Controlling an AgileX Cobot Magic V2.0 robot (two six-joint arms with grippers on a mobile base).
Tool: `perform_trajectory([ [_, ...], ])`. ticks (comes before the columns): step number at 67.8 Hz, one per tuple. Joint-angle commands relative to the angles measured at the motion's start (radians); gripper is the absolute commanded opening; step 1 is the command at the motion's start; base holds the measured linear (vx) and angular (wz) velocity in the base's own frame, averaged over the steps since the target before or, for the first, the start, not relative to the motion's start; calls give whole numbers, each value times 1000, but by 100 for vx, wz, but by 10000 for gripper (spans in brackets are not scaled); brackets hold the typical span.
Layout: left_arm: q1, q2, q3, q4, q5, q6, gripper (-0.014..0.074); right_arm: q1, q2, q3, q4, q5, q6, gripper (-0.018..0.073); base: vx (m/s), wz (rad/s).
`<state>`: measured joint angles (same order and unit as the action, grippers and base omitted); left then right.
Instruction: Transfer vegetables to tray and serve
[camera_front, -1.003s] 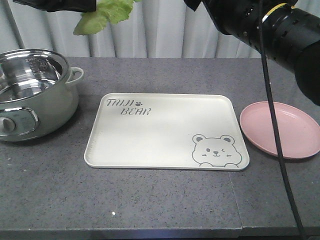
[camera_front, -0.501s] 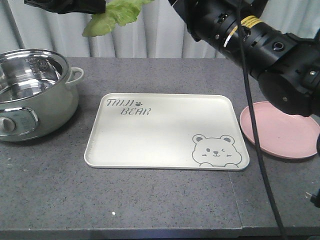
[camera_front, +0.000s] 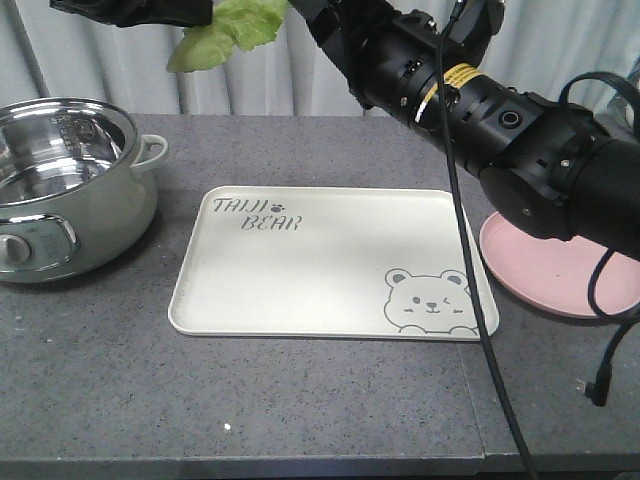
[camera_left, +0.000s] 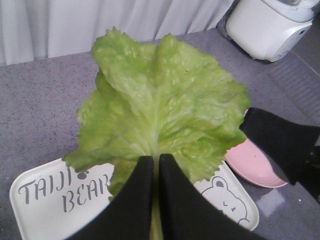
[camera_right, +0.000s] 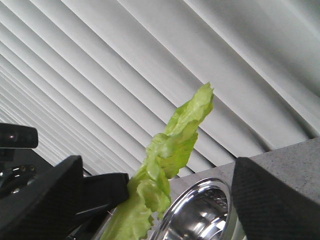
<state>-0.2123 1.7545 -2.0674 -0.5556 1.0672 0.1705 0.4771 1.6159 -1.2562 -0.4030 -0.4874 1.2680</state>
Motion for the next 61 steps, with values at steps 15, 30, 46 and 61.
perform_trajectory([
  [15,-4,-46,-30,-82,-3,1,-7,-3,-2,-37,0,-157,42,580,0,0],
  [30,-4,-46,-30,-171,6,24,-7,-3,-2,-37,20,-172,42,580,0,0],
  [46,-4,-46,-30,-203,34,27,-7,-3,-2,-37,20,-179,40,580,0,0],
  [61,-12,-46,-30,-203,58,27,-7,-1,-2,-37,16,-204,40,554,0,0],
])
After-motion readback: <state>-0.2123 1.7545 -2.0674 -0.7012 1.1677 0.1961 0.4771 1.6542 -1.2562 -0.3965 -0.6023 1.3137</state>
